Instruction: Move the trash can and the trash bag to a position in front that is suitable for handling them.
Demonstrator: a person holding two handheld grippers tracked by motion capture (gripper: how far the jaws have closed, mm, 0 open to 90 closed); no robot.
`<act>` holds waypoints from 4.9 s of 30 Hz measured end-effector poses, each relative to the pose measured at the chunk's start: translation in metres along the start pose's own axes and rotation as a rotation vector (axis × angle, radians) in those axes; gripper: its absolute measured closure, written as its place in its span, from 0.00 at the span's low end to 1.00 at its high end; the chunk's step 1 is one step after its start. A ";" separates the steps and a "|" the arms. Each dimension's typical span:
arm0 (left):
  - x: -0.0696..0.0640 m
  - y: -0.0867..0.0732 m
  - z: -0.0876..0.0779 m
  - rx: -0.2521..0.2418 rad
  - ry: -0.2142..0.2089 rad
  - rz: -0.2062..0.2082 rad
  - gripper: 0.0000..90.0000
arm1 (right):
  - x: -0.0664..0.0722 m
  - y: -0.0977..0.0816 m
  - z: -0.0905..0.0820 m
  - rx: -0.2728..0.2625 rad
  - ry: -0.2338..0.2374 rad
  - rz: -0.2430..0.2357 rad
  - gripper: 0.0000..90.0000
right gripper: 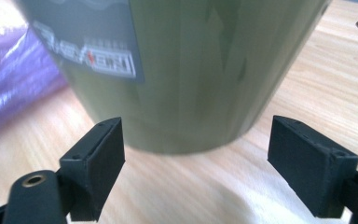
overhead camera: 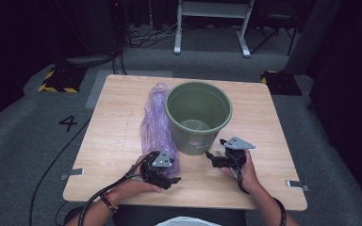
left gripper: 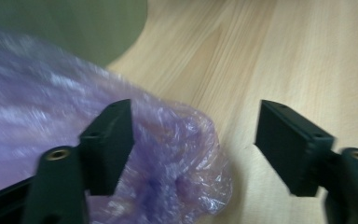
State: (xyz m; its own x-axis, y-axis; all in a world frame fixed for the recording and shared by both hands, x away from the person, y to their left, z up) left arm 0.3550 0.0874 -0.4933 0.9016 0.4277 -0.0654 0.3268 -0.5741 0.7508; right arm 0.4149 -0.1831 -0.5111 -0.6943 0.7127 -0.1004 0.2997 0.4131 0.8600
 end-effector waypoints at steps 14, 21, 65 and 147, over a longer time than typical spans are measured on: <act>0.050 -0.018 -0.070 -0.061 0.236 -0.029 0.31 | -0.007 -0.015 -0.015 0.099 0.079 -0.044 0.21; 0.091 -0.046 -0.055 0.003 0.161 -0.112 0.42 | 0.002 -0.015 -0.016 0.115 0.133 -0.099 0.21; -0.001 0.002 0.037 0.014 -0.078 -0.017 0.21 | 0.031 -0.016 -0.015 0.158 0.299 -0.198 0.63; 0.080 -0.090 -0.063 0.036 0.252 -0.261 0.16 | 0.095 0.006 -0.021 0.186 0.355 -0.397 0.29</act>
State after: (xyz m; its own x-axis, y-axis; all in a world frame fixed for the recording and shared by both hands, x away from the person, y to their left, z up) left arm 0.3798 0.2175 -0.5248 0.6896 0.7193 -0.0840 0.5503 -0.4450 0.7065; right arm 0.3372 -0.1253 -0.5053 -0.9452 0.2612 -0.1958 0.0588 0.7262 0.6850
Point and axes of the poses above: each handheld gripper's, and its own axes: z roughly forward along the jaws, y roughly out of its top, x roughly to its left, the point moved 3 cm from there along z, roughly forward along the jaws, and after that the axes turned 6 degrees about -z, right-handed, at the moved point
